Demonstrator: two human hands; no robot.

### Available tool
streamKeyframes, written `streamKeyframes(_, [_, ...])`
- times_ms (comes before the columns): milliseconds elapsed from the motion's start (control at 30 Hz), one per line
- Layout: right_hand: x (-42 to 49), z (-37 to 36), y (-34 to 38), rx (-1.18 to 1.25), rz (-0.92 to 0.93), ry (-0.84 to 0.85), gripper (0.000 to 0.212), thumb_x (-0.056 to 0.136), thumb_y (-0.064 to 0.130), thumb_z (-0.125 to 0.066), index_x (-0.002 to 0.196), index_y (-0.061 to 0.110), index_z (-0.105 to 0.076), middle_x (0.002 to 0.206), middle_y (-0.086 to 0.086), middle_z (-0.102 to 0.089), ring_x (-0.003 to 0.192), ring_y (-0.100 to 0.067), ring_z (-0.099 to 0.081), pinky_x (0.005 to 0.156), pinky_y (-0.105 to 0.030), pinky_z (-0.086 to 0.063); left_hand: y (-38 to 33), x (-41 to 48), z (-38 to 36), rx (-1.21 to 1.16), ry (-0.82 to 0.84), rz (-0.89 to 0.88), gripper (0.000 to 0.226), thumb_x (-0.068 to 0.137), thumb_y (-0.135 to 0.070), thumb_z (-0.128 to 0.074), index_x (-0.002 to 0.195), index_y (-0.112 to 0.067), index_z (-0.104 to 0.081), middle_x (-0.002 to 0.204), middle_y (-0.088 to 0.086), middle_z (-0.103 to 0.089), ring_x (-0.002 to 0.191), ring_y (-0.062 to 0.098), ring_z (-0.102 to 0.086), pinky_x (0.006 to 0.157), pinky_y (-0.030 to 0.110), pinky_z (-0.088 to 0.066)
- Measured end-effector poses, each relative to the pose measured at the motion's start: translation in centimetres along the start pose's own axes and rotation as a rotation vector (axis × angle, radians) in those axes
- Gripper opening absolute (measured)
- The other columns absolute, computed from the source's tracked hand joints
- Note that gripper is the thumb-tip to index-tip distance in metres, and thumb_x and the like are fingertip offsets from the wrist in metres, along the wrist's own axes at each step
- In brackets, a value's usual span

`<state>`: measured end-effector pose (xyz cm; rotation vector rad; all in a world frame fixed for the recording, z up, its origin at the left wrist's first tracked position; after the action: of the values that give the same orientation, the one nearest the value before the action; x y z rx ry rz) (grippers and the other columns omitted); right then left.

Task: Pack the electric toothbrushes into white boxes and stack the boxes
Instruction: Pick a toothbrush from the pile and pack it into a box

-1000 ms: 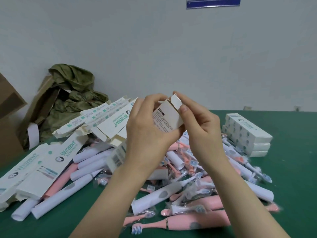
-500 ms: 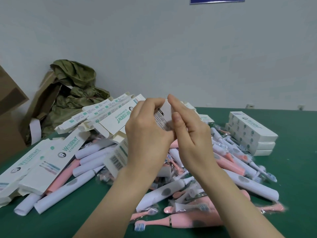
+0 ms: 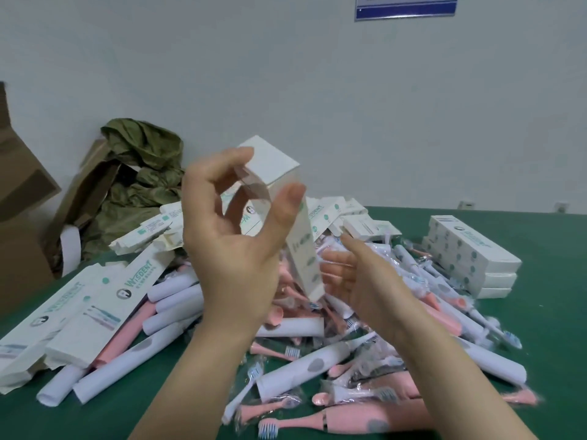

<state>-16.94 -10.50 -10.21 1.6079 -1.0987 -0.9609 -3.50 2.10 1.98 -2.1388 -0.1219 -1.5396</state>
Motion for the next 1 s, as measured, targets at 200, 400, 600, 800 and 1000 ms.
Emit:
streamKeyframes(200, [0.0, 0.1, -0.6, -0.252, -0.044, 0.060, 0.055, 0.078, 0.058, -0.055, 0.100, 0.009, -0.067, 0.094, -0.010, -0.068, 0.085, -0.024, -0.061, 0.090, -0.037, -0.045, 1.1, -2.0, 1.1, -0.033, -0.088, 0.092, 0.031, 0.081, -0.015, -0.070, 0.097, -0.022, -0.045, 0.096, 0.004, -0.046, 0.090, 0.013, -0.051, 0.082, 0.027, -0.049])
streamKeyframes(400, [-0.3, 1.5, -1.3, -0.049, -0.172, 0.097, 0.035, 0.084, 0.037, -0.060, 0.104, 0.008, -0.064, 0.082, -0.013, -0.072, 0.068, -0.023, -0.070, 0.051, -0.025, -0.054, 3.5, -2.1, 3.2, -0.133, -0.252, 0.246, 0.046, 0.078, -0.051, -0.063, 0.110, -0.026, -0.041, 0.108, 0.003, -0.057, 0.097, 0.013, -0.061, 0.085, 0.029, -0.051])
streamKeyframes(600, [0.1, 3.9, 1.3, 0.189, 0.060, -0.123, 0.013, 0.092, 0.018, -0.058, 0.096, 0.007, -0.063, 0.073, -0.006, -0.074, 0.059, -0.012, -0.067, 0.053, -0.025, -0.057, 7.6, -5.4, 4.6, 0.087, 0.027, 0.570, 0.066, 0.070, -0.050, -0.071, 0.127, -0.032, -0.043, 0.130, -0.011, -0.055, 0.116, -0.001, -0.054, 0.097, 0.024, -0.048])
streamKeyframes(800, [-1.6, 1.7, 5.6, -0.216, 0.500, -0.219, 0.042, 0.085, 0.028, -0.063, 0.095, -0.011, -0.054, 0.078, -0.015, -0.053, 0.071, -0.020, -0.049, 0.073, -0.039, -0.046, 4.7, -3.3, 5.6, 0.755, 0.358, 0.280, 0.089, 0.059, -0.059, -0.072, 0.137, -0.037, -0.035, 0.139, -0.018, -0.025, 0.127, -0.003, -0.016, 0.099, 0.014, -0.014])
streamKeyframes(1000, [-2.9, -1.6, 5.8, -0.119, 0.552, -0.099, 0.036, 0.097, 0.032, -0.051, 0.075, 0.007, -0.065, 0.067, 0.000, -0.062, 0.065, -0.012, -0.057, 0.070, -0.035, -0.050, 4.3, -3.1, 1.2, 0.874, 0.712, 0.166, 0.075, 0.068, -0.056, -0.060, 0.136, -0.028, -0.043, 0.129, -0.007, -0.039, 0.117, 0.005, -0.029, 0.091, 0.023, -0.025])
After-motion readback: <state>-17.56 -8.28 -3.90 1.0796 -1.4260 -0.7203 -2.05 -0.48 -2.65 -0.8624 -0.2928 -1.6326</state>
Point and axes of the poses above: each hand's wrist, its own x-axis towards the middle knuckle, its own z-axis out of the back of the hand, y = z × x, the point moved 8 cm from there along x, towards the middle knuckle
